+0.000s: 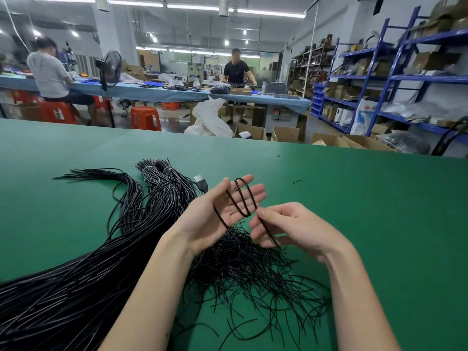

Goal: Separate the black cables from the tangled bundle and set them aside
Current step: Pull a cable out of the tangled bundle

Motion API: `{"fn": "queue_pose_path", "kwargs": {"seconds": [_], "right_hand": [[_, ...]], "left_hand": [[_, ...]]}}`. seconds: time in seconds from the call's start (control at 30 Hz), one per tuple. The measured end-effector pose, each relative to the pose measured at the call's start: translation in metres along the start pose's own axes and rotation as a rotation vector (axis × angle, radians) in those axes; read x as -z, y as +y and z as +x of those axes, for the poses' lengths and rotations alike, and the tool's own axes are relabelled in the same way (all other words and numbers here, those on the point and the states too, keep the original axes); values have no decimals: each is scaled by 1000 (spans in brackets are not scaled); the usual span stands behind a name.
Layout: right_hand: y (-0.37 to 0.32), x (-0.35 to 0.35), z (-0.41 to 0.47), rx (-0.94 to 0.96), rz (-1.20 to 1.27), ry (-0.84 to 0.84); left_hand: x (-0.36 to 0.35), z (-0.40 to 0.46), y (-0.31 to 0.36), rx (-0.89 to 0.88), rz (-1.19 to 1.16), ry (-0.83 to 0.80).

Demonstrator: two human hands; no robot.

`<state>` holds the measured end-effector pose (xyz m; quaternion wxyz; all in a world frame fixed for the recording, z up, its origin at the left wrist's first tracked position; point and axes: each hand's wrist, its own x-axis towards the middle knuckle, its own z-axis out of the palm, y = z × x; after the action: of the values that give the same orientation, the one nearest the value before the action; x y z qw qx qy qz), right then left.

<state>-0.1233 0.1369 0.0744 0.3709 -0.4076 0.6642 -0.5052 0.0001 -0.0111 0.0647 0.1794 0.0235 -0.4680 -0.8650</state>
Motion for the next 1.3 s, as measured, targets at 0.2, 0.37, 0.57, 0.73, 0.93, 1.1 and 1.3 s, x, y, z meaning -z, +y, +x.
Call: {"fn": "queue_pose_path", "kwargs": {"seconds": [0.2, 0.37, 0.57, 0.73, 0.93, 1.1, 1.3], "right_hand": [[3, -5, 8, 17, -118, 103], [7, -8, 11, 1, -98, 109], [18, -6, 14, -196, -216, -72], [13, 22, 3, 72, -216, 118], [-4, -5, 7, 321, -138, -126], [6, -22, 23, 387, -236, 137], [19, -19, 29, 293, -160, 311]], "left_hand": [[0, 0, -1, 0, 49, -25], [-3, 2, -7, -9, 132, -1], [-14, 6, -24, -44, 371, 98], [-10, 2, -23, 68, 437, -35], [-15, -5, -20, 174, 705, -279], [-14, -7, -21, 198, 714, -216], [-10, -6, -18, 204, 718, -236]]}}
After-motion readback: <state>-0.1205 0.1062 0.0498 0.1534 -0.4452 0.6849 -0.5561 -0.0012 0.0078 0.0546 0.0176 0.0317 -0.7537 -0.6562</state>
